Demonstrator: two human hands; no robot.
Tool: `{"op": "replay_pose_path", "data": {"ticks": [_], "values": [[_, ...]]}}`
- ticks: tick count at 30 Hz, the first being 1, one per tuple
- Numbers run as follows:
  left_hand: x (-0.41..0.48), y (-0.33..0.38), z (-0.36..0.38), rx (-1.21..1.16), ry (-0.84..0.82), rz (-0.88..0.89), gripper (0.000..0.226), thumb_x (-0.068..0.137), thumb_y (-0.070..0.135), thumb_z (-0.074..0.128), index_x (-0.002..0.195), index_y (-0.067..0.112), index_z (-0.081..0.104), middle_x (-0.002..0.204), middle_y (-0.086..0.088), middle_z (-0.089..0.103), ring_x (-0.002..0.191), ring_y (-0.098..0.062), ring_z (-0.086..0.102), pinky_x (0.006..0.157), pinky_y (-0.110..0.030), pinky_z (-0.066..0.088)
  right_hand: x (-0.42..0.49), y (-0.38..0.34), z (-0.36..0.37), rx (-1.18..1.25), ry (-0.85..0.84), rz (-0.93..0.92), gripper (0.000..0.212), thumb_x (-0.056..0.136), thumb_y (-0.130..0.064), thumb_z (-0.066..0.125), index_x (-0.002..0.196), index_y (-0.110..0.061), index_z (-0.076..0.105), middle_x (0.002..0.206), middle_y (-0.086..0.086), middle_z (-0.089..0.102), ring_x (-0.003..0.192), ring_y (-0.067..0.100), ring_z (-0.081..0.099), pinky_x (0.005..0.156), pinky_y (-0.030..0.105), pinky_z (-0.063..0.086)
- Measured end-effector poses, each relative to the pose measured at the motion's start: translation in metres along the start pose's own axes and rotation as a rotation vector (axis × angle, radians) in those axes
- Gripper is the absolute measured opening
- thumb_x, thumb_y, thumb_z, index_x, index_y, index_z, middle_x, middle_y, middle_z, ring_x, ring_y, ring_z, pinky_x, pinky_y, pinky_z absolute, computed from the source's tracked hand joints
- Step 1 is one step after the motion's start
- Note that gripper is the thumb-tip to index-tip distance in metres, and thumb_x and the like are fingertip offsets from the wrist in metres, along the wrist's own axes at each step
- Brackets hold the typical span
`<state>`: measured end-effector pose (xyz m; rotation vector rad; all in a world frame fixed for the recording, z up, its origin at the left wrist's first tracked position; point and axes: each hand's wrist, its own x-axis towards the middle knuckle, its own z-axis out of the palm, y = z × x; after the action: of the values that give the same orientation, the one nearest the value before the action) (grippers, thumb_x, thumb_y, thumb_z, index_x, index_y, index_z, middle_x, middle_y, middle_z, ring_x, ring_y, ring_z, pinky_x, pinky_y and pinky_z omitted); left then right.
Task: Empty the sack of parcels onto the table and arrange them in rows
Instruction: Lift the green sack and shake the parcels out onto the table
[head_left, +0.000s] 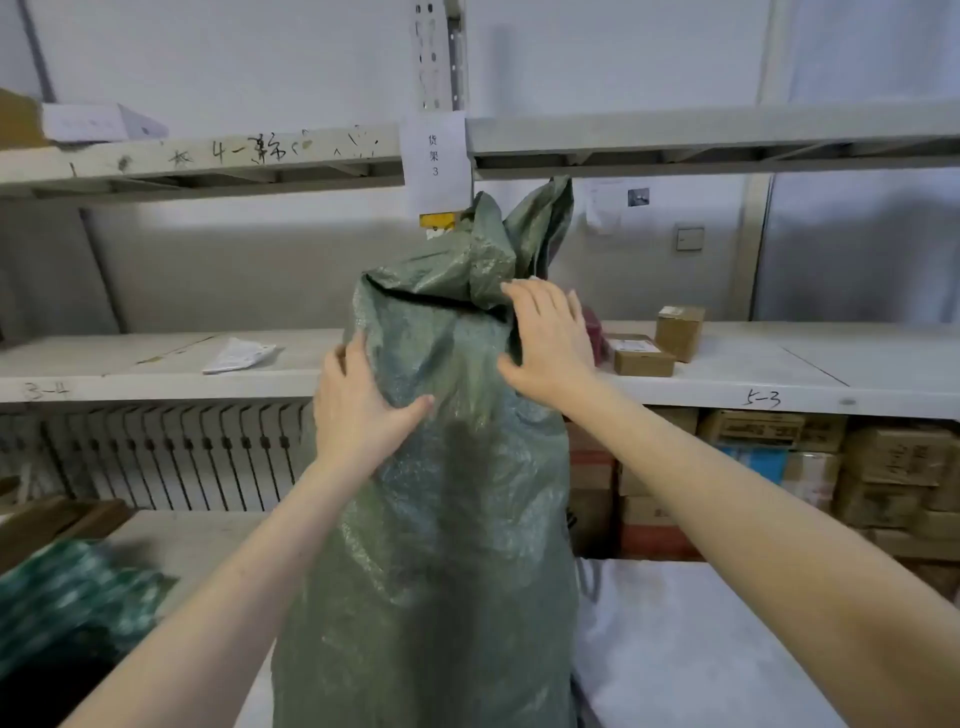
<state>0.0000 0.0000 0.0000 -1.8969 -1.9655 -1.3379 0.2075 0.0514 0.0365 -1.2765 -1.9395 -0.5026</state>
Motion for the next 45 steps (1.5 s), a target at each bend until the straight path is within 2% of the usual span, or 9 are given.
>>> {"op": "replay_pose_path", "data": {"ticks": [4,9,15,21,25,30,35,38,45], "values": [[0.019,-0.001,0.017,0.03,-0.059,-0.33,0.108,0.071,0.067,0.068,0.15,0.012,0.019,0.151,-0.016,0.033,0.138,-0.035,0.033,0.11,-0.057,0.03,0.047,-0.009,0.015,-0.163,-0.071,-0.18,0.089,0.081,-0.033,0.064,0.153,-0.019,0.013,0.159,0.002,0.017,0.149,0.021,0.004,0.113,0.063,0.0],[0.028,0.001,0.032,-0.251,-0.02,-0.458,0.045,0.088,0.044,0.064,0.124,0.017,0.06,0.108,-0.002,0.067,0.096,-0.026,0.063,0.078,-0.035,0.05,0.098,-0.001,0.033,-0.501,-0.187,-0.308,0.1,0.082,-0.043,0.064,0.154,-0.024,-0.003,0.162,0.009,0.0,0.148,0.029,-0.014,0.105,0.073,-0.007],[0.037,0.011,0.044,-0.333,0.189,-0.496,0.02,0.098,0.022,0.051,0.102,0.023,0.07,0.062,0.004,0.054,0.053,-0.014,0.044,0.05,-0.025,0.029,0.112,0.02,0.051,-0.564,-0.204,-0.264,0.081,0.088,-0.027,0.058,0.154,-0.023,0.012,0.142,0.008,0.046,0.142,0.031,0.021,0.104,0.074,-0.008],[0.045,0.005,0.041,-0.518,0.301,-0.661,0.021,0.099,0.02,0.046,0.086,0.013,0.061,0.074,-0.004,0.056,0.068,-0.023,0.049,0.063,-0.029,0.037,0.085,0.029,0.063,-0.373,-0.442,-0.049,0.041,0.089,-0.011,0.048,0.127,-0.026,0.056,0.149,0.015,0.031,0.14,0.036,0.019,0.106,0.076,-0.001],[0.066,-0.005,0.027,-0.651,0.356,-0.778,0.018,0.095,0.012,0.045,0.083,0.01,0.057,0.073,-0.004,0.053,0.078,-0.025,0.051,0.068,-0.031,0.039,0.069,0.038,0.063,-0.25,-0.479,-0.013,0.05,0.091,-0.008,0.045,0.136,-0.031,0.045,0.161,0.012,0.001,0.146,0.04,-0.011,0.105,0.076,-0.002],[0.088,-0.008,-0.001,-0.483,0.359,-0.649,0.018,0.094,0.012,0.042,0.085,0.006,0.057,0.087,-0.014,0.059,0.083,-0.032,0.053,0.072,-0.031,0.035,0.043,0.026,0.066,0.022,-0.603,0.188,0.034,0.097,-0.027,0.037,0.131,-0.021,0.034,0.133,0.018,0.043,0.119,0.042,0.046,0.102,0.063,0.031],[0.107,0.004,-0.016,-0.373,0.327,-0.45,0.038,0.092,0.01,0.042,0.056,0.013,0.033,0.057,-0.01,0.039,0.069,-0.03,0.039,0.066,-0.032,0.03,0.011,0.005,0.086,0.437,-0.632,0.407,0.059,0.098,-0.047,0.041,0.137,-0.009,0.02,0.125,0.022,0.053,0.097,0.035,0.057,0.073,0.039,0.045],[0.105,0.008,-0.005,-0.352,0.294,-0.395,0.039,0.094,0.013,0.042,0.056,0.012,0.034,0.069,-0.023,0.047,0.086,-0.046,0.057,0.065,-0.033,0.031,-0.007,-0.001,0.088,0.571,-0.764,0.5,0.071,0.099,-0.045,0.043,0.145,-0.002,0.011,0.134,0.019,0.049,0.103,0.029,0.054,0.072,0.031,0.042],[0.059,-0.01,0.053,-0.223,0.057,-0.275,0.024,0.099,0.019,0.042,0.085,0.009,0.06,0.096,-0.019,0.067,0.094,-0.035,0.06,0.069,-0.031,0.035,-0.092,-0.001,0.131,0.695,-1.053,0.712,0.094,0.094,-0.053,0.048,0.152,-0.008,-0.009,0.158,0.012,0.021,0.135,0.031,0.038,0.098,0.039,0.043]]}}
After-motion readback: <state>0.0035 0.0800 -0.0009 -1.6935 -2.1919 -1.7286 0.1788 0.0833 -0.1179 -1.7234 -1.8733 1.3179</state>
